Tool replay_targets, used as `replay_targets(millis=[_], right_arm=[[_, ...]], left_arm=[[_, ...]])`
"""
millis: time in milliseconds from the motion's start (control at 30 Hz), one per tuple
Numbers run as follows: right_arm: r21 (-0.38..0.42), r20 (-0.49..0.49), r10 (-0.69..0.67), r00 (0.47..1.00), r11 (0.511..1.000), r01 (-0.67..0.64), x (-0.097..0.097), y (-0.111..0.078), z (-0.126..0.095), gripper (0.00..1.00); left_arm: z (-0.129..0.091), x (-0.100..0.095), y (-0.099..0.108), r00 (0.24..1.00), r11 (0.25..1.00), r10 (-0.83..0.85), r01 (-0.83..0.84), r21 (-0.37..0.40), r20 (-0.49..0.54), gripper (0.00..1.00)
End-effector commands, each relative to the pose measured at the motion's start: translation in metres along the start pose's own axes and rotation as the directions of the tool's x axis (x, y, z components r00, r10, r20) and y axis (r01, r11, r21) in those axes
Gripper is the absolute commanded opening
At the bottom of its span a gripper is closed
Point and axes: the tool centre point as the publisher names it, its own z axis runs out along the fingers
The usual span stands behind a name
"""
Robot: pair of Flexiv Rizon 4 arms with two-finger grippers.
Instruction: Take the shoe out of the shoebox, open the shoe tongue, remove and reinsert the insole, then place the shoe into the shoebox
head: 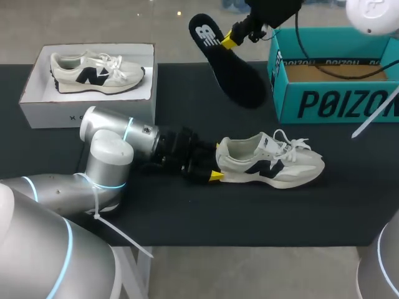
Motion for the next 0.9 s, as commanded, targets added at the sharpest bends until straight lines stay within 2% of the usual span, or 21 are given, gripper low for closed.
replay_targets(millis=[33, 167, 500, 633, 667, 900], right_arm=[[-0.045, -0.014, 0.015, 1.0, 0.999, -0.016, 0.015, -0.007, -0.038, 0.0], [-0.043, -0.042, 0.046, 0.998, 0.998, -0.048, 0.026, -0.001, -0.067, 0.0], [-0.155, -0.099, 0.061, 0.993, 0.985, -0.076, 0.055, 0.017, -0.129, 0.0], [-0.169, -0.114, 0.059, 0.992, 0.982, -0.078, 0.069, 0.028, -0.151, 0.0], [-0.181, -0.081, 0.028, 0.996, 0.983, -0.043, 0.073, 0.033, -0.156, 0.0], [-0.181, -0.081, 0.028, 0.996, 0.983, -0.043, 0.073, 0.033, -0.156, 0.0]], left_arm=[[0.002, -0.001, 0.004, 1.0, 1.0, 0.0, 0.0, 0.0, -0.001, 0.0], [0.002, -0.001, 0.004, 1.0, 1.0, 0.0, 0.0, 0.0, -0.001, 0.0], [0.002, -0.001, 0.004, 1.0, 1.0, 0.0, 0.0, 0.0, -0.001, 0.0], [0.002, -0.001, 0.004, 1.0, 1.0, 0.0, 0.0, 0.0, -0.001, 0.0], [0.002, -0.001, 0.004, 1.0, 1.0, 0.0, 0.0, 0.0, -0.001, 0.0], [0.002, -0.001, 0.004, 1.0, 1.0, 0.0, 0.0, 0.0, -0.001, 0.0]])
